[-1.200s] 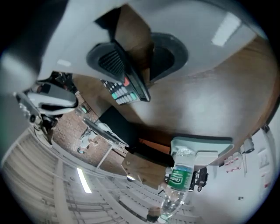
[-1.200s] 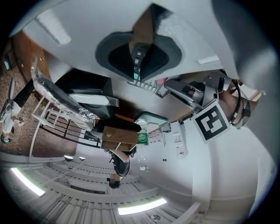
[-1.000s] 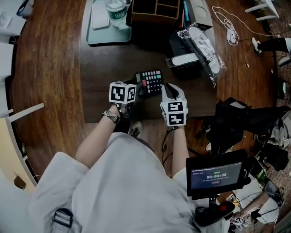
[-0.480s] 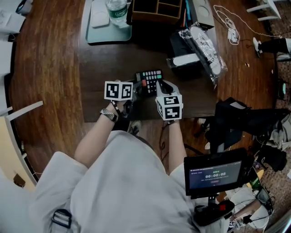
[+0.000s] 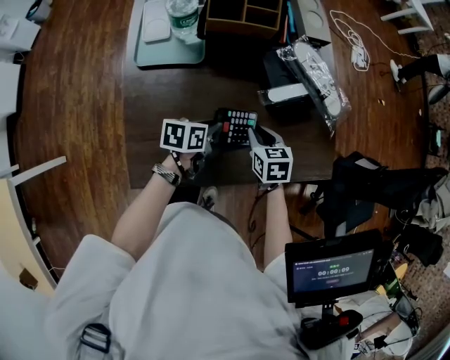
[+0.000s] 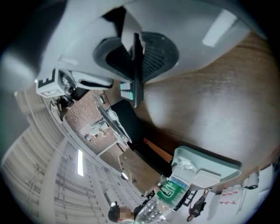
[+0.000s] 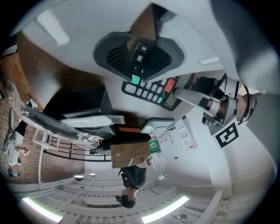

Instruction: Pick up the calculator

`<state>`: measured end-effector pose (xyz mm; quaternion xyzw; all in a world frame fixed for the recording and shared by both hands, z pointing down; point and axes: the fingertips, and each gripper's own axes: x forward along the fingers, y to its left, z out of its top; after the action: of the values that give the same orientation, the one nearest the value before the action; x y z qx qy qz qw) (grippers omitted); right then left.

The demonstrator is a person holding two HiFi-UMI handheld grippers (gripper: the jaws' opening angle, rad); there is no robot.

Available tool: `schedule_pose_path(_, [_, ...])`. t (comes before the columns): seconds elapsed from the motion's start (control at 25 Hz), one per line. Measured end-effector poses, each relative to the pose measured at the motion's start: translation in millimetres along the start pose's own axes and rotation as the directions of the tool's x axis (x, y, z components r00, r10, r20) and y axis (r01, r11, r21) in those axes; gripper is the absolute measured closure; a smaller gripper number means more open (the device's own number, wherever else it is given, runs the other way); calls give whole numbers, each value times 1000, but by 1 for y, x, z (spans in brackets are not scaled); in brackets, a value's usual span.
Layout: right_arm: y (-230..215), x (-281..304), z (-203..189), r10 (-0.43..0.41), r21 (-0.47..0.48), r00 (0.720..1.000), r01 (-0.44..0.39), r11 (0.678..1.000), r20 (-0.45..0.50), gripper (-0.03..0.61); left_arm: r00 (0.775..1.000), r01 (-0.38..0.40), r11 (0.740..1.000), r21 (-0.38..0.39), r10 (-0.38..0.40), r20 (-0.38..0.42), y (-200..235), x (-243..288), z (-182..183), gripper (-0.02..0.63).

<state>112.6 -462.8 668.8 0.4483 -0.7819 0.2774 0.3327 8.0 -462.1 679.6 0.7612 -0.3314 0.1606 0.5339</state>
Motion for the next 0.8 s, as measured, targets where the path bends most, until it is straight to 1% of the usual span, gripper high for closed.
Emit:
schedule_pose_path(0.12, [-5,1,-7,22,48,1000,-22,999,-4,489,1000,-6,999,43,6,-3,-1,-4,3,558])
schedule_pose_path(0.2, [-2,2,-11,90,101,996,-90,991,5,458,1000,4,997,82,-3,-13,-4,-9,3,558])
schedule_pose_path(0.28, [7,3,-14,181,141,983,-181,973,14,448,1000,22,993,117,-20,-21,-5,-19,4,558])
schedule_pose_path(0.36, [14,4,-17,239,131,971,-239,962,9,434,999,36,988,148,-32,-24,-6,-30,5,558])
schedule_pose_path(0.48, [20,3,-19,296,103,955,-296,950,18,428,998,55,977,205,-47,-43,-9,-39,5,558])
schedule_pose_path(0.6, [36,0,-21,399,101,916,-402,910,48,425,996,78,963,258,-63,-66,-15,-45,-1,558])
schedule_pose_path(0.64, [40,-2,-23,422,95,905,-425,900,56,424,995,84,959,269,-67,-70,-18,-48,-3,558])
schedule_pose_path(0.8, [48,-14,-23,468,94,877,-478,873,112,425,994,97,950,297,-80,-69,-26,-58,-8,558])
